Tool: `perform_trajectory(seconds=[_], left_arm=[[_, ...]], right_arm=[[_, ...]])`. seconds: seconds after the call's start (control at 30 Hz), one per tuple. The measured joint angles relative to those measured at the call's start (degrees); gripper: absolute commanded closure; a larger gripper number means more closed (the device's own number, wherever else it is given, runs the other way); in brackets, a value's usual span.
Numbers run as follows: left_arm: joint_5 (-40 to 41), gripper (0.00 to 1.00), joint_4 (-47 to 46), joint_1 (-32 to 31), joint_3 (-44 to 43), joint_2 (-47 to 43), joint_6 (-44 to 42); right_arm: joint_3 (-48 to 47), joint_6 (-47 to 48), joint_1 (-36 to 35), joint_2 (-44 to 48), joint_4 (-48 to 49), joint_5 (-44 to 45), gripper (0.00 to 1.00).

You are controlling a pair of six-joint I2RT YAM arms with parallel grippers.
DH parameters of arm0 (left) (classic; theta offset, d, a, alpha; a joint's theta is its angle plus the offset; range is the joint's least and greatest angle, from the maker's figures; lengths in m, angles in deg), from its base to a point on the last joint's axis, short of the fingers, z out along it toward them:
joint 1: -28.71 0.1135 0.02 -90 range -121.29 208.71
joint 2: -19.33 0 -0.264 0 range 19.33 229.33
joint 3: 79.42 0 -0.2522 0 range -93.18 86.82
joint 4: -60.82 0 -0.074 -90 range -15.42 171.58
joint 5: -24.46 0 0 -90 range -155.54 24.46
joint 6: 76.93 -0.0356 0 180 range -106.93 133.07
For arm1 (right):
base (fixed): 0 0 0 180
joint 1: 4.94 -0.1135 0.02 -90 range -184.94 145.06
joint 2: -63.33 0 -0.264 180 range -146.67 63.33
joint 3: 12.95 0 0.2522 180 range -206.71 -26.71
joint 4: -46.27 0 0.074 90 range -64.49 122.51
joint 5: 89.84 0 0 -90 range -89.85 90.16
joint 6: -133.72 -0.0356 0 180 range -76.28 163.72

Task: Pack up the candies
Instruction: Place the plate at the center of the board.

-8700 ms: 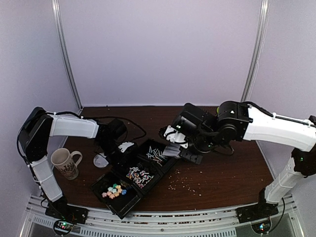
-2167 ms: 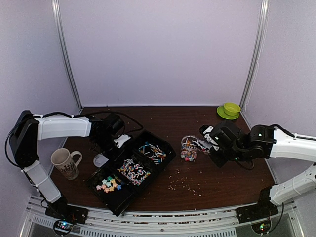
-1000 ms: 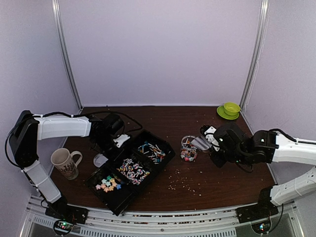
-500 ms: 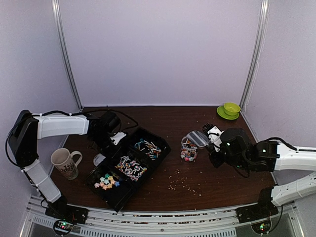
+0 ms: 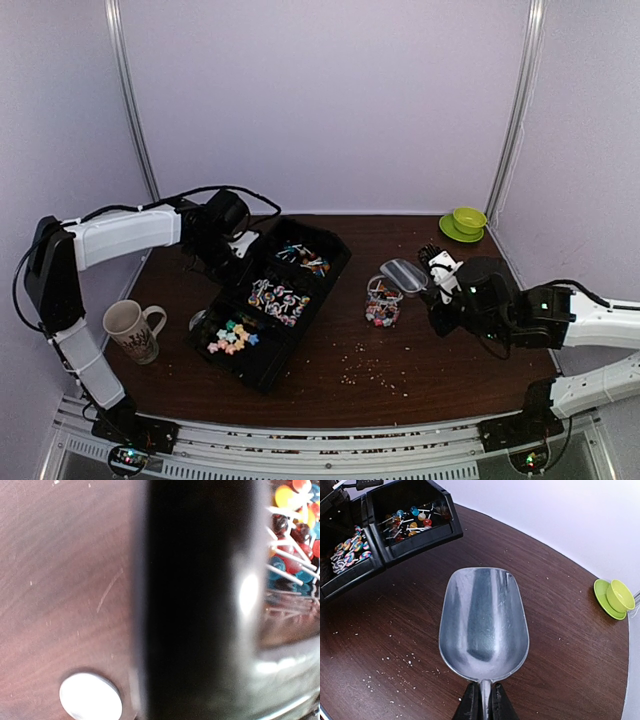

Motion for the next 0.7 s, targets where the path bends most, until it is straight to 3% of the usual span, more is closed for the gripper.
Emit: perform_trajectory(seconds=[0.7], left_arm=[[1.9, 1.00, 3.9, 3.2, -35.9, 29.7, 6.0]], right_arm=[[0.0, -2.5, 0.0, 0.6, 0.0, 2.4, 1.00]])
